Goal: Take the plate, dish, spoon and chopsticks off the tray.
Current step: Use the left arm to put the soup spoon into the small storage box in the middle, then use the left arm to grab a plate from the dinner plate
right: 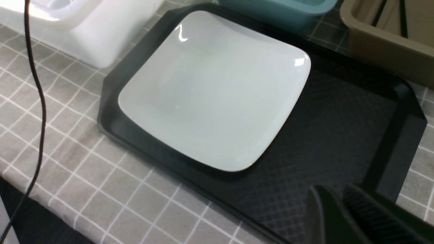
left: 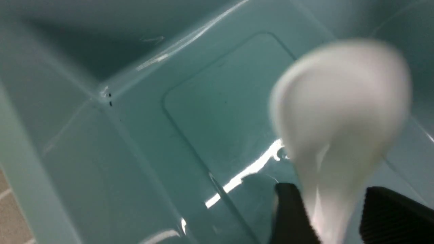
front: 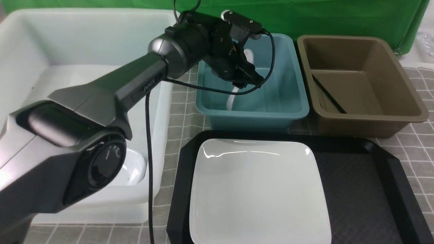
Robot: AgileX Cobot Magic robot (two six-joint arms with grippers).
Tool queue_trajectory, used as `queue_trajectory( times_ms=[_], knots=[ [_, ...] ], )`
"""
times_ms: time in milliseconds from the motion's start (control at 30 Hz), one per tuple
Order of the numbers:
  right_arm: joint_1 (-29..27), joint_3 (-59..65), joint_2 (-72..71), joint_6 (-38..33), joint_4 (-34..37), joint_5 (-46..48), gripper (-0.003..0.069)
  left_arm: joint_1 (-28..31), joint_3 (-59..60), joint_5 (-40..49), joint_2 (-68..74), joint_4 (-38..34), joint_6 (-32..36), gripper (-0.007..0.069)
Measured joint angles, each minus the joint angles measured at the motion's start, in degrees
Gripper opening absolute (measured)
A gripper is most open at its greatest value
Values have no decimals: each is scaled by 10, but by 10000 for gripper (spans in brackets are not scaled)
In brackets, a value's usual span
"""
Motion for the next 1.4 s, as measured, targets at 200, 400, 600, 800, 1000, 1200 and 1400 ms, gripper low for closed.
queue_trajectory(
  times_ms=[200,400,600,800,1000,1200,1400],
  knots=[
    [0,0,0,-11,0,-1,115,0,0,98,-46,-16,0,428],
    [0,0,0,-20,-2,-6,121,-19,57,203,-197,-27,64,156],
    [0,0,0,-34,-2,-7,125,-84,286,237,-374,-28,224,8],
    [0,1,0,-34,-2,-9,126,-164,549,155,-471,-28,297,43],
    [0,23,-1,-33,-3,-17,133,-201,697,28,-469,-15,352,257],
    [0,55,-1,-15,-2,-18,133,-201,738,-45,-450,17,360,461],
    [0,64,-1,-7,2,-33,138,-201,743,-49,-443,-19,443,476]
  ],
)
